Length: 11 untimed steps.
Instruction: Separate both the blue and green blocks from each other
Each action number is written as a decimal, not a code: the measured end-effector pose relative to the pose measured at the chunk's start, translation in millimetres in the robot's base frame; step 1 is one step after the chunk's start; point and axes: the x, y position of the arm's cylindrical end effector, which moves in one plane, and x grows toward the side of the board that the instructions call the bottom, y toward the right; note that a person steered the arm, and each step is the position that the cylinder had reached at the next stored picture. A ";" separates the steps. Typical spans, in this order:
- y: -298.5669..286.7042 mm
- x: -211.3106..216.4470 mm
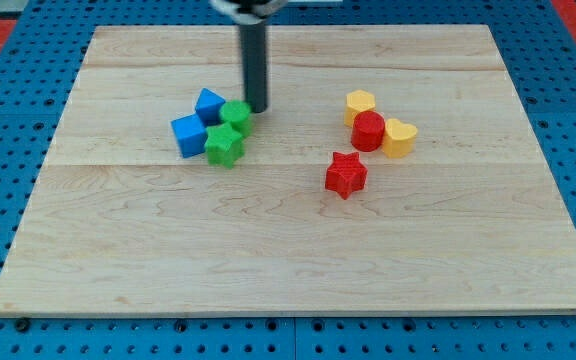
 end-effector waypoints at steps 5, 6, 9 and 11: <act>-68.2 34.8; -34.8 30.2; 49.7 -22.8; 51.4 -22.8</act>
